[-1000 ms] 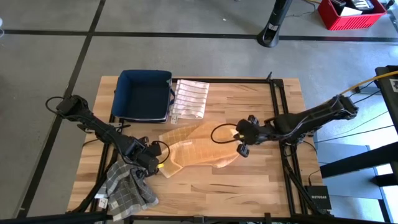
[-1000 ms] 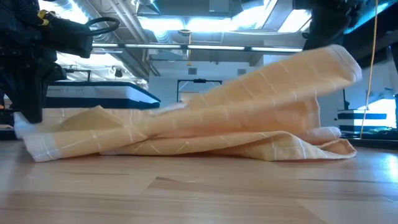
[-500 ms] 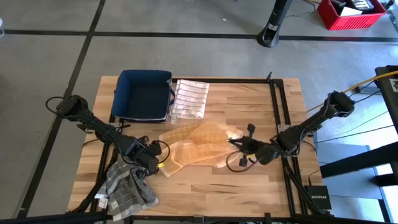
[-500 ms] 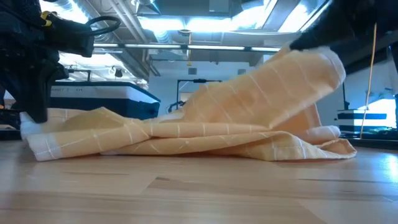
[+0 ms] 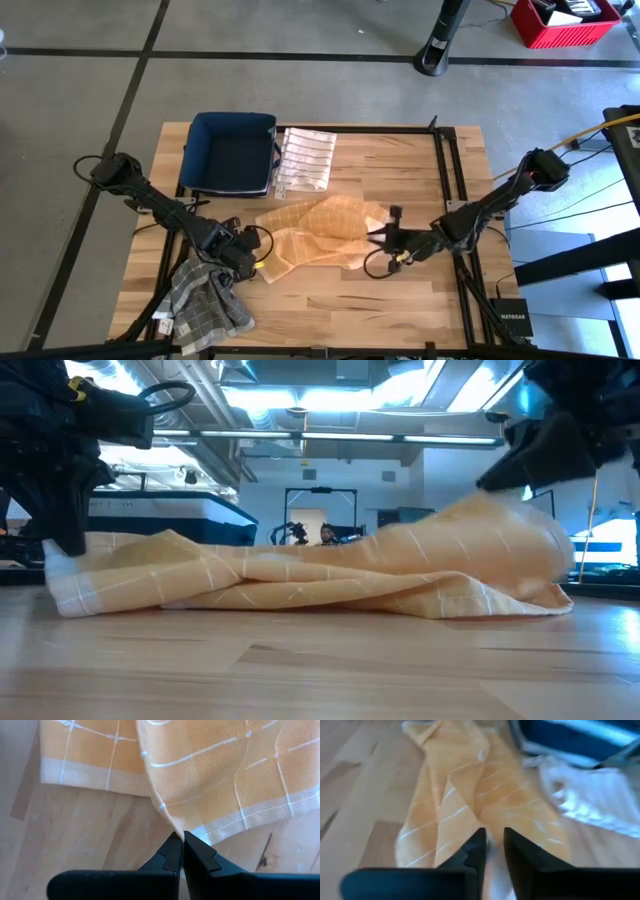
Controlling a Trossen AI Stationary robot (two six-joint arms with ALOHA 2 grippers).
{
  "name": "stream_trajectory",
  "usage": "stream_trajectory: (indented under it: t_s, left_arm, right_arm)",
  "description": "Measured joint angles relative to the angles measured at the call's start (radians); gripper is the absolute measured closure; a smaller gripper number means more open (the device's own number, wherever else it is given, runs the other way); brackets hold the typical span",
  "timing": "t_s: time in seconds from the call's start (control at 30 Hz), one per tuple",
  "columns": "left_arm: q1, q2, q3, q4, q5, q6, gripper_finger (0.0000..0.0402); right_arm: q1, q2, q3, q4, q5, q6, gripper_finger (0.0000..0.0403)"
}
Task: Fold towel
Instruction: Fold the orange towel
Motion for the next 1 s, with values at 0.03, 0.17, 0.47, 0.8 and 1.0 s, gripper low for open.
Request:
stream_trajectory:
  t_s: [0.03,0.17,0.47,0.8,1.0]
  left_arm:
    - [0.000,0.000,0.000,-0.001,0.000,0.000,0.0396]
    - [0.000,0.000,0.000,0.000,0.000,0.000,0.0396]
    - [0.000,0.000,0.000,0.000,0.000,-0.001,0.0396]
    - [0.000,0.000,0.000,0.003,0.000,-0.006,0.0396]
    - [0.000,0.000,0.000,0.003,0.000,-0.006,0.0396]
  right_arm:
    - [-0.007,0.013,0.000,0.000,-0.028,-0.002,0.0312]
    - [-0.020,0.062,0.000,-0.009,-0.096,-0.015,0.0267]
    - [-0.017,0.062,0.097,-0.119,-0.314,0.081,0.0238]
    - [0.039,0.171,0.193,-0.205,-0.423,0.184,0.0246]
    - [0.099,0.311,0.246,-0.218,-0.322,0.203,0.0246]
